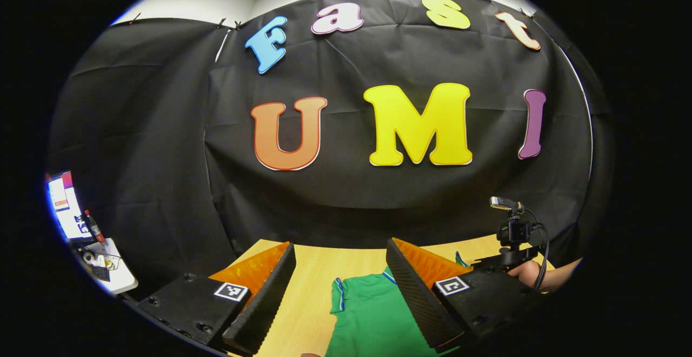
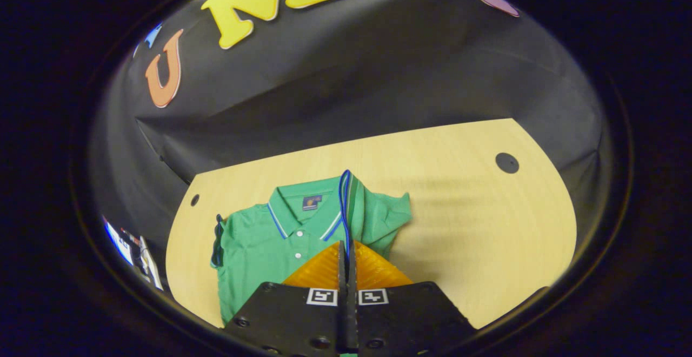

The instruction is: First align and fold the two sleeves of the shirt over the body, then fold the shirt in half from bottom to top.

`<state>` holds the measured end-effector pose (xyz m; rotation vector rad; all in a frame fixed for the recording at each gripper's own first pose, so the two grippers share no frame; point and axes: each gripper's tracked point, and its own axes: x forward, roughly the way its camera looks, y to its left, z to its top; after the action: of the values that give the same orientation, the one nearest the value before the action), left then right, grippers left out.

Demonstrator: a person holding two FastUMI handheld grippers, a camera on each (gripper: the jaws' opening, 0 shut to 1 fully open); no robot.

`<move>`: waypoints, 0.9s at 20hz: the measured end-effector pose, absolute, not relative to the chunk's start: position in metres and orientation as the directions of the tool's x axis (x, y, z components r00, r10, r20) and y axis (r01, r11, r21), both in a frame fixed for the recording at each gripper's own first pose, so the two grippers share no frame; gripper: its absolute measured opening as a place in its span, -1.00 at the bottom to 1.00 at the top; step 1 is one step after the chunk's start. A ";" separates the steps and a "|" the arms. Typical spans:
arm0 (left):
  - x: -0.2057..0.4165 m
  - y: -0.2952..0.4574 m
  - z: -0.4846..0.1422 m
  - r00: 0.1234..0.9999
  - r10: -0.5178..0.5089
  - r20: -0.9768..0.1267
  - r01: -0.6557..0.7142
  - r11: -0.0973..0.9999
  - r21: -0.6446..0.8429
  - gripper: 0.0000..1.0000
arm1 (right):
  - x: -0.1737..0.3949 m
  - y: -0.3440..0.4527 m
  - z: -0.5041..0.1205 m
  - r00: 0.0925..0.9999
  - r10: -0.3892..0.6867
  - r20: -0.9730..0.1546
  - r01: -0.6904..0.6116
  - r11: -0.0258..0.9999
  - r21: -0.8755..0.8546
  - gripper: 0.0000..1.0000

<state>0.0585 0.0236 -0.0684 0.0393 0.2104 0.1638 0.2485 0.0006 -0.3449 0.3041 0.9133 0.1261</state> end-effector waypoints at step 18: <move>0.093 0.027 -0.151 0.916 -0.016 -0.402 0.003 0.999 -0.034 1.00 | 0.136 0.014 -0.162 0.853 0.129 -0.506 -0.066 0.988 0.141 0.92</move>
<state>0.0926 0.0269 -0.1511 -0.0327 0.4136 -0.0100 0.1357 0.0143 -0.1617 0.1205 0.5401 0.1031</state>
